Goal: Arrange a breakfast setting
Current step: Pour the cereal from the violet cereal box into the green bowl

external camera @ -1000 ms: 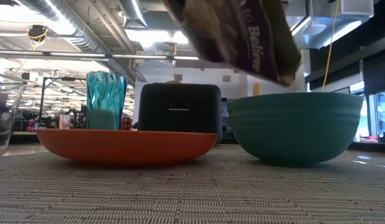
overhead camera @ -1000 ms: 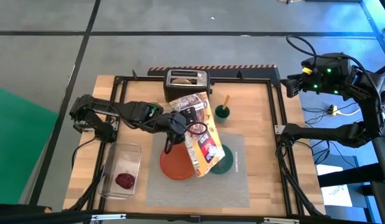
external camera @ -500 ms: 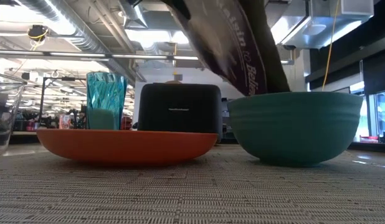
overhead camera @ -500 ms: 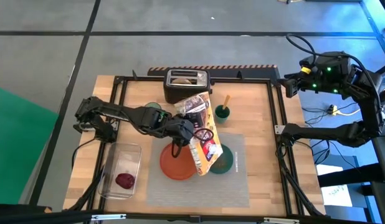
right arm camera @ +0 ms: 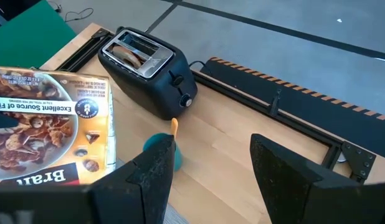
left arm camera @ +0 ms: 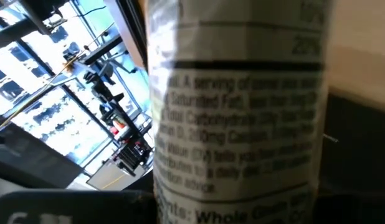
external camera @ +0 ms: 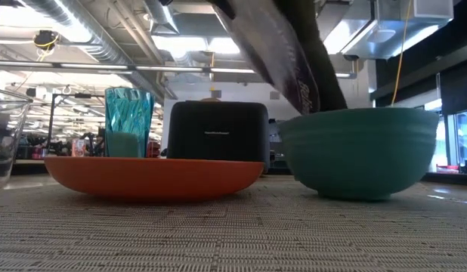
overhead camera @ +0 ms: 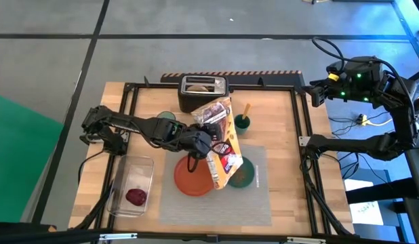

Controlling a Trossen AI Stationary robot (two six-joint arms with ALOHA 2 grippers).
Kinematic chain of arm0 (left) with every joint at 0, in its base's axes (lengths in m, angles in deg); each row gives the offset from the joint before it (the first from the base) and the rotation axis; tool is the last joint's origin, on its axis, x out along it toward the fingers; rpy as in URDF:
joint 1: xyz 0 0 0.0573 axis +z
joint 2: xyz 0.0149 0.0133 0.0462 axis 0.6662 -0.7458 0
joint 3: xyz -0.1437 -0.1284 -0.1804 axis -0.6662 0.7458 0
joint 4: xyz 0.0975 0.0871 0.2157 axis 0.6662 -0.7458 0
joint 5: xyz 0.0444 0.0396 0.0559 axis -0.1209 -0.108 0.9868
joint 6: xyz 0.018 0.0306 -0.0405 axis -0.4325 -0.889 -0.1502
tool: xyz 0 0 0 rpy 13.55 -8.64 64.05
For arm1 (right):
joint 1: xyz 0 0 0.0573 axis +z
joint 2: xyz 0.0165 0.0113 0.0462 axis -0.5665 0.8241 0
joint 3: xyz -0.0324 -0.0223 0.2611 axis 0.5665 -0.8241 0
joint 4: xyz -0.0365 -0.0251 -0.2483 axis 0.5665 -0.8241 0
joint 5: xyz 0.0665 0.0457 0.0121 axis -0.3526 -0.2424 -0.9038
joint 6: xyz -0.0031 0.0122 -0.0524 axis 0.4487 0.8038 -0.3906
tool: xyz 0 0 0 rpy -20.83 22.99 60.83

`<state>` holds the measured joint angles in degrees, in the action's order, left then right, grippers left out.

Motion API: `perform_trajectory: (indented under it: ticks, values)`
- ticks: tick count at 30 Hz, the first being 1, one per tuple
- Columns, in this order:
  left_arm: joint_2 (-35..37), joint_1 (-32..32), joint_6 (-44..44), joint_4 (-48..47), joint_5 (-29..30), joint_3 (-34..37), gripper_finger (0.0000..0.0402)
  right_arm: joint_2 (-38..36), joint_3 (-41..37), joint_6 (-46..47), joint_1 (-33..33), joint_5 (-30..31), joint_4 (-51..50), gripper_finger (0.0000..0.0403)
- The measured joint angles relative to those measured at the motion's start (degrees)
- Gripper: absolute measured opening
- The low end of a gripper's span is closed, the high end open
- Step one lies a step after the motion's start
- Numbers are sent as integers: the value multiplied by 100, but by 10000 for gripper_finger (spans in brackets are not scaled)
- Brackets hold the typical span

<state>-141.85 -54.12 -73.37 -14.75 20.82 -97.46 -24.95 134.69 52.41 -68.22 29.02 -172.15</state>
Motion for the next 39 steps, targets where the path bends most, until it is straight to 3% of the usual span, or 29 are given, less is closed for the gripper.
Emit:
perform_trajectory:
  ticks: [14, 39]
  values:
    - [4, -152, -122, 122, 30, 0, 116, 0, 2, 0, 0, 0, 7, 201]
    - [264, 58, 2675, -811, -660, 0, 116, 15, 4, 2, -2, -103, 98, 201]
